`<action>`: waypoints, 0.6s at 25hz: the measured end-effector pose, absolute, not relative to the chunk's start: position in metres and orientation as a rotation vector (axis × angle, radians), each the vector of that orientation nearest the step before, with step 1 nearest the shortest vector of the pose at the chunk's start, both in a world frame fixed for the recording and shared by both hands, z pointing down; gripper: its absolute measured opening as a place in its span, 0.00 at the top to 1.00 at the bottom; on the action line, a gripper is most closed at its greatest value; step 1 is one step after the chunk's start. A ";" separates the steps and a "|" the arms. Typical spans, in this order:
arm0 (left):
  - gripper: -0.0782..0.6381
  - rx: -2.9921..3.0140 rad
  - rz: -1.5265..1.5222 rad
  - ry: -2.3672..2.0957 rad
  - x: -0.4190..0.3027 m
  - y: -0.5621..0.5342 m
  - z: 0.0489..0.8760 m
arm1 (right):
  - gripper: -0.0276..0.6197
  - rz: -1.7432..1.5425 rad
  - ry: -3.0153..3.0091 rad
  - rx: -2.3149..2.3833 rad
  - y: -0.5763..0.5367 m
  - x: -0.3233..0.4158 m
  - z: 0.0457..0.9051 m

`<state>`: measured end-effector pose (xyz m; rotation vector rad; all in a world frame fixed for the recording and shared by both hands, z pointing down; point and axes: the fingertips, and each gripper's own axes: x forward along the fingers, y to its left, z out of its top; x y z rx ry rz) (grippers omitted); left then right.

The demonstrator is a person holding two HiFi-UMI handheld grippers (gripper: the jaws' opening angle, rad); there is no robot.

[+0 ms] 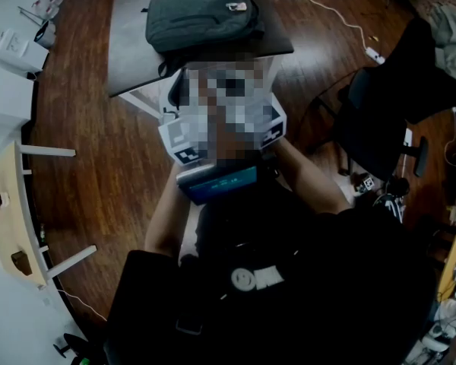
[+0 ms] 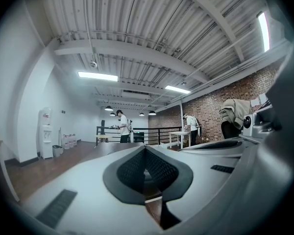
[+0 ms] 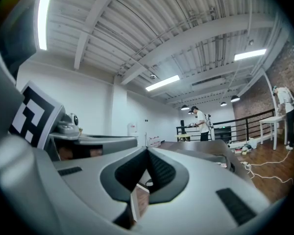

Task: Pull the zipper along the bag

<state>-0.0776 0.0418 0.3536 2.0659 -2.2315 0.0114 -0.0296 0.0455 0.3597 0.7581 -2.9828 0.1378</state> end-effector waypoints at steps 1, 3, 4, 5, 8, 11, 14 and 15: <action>0.89 2.066 0.007 -2.230 -0.078 0.042 0.353 | 0.95 0.133 -2.983 0.759 0.045 -0.031 0.359; 0.89 2.071 0.000 -2.232 -0.078 0.041 0.352 | 0.95 0.126 -2.981 0.759 0.044 -0.031 0.359; 0.89 2.074 -0.003 -2.234 -0.077 0.040 0.352 | 0.95 0.124 -2.980 0.760 0.043 -0.030 0.359; 0.89 2.075 -0.003 -2.235 -0.077 0.040 0.351 | 0.95 0.124 -2.981 0.760 0.043 -0.030 0.359; 0.89 2.073 -0.007 -2.239 -0.076 0.038 0.349 | 0.95 0.141 -2.979 0.759 0.040 -0.030 0.358; 0.89 2.067 -0.008 -2.244 -0.078 0.036 0.349 | 0.95 0.155 -2.983 0.757 0.037 -0.031 0.358; 0.89 2.061 -0.001 -2.244 -0.080 0.036 0.352 | 0.95 0.162 -2.973 0.754 0.036 -0.033 0.360; 0.89 2.059 -0.001 -2.245 -0.080 0.035 0.352 | 0.95 0.156 -2.964 0.756 0.035 -0.033 0.362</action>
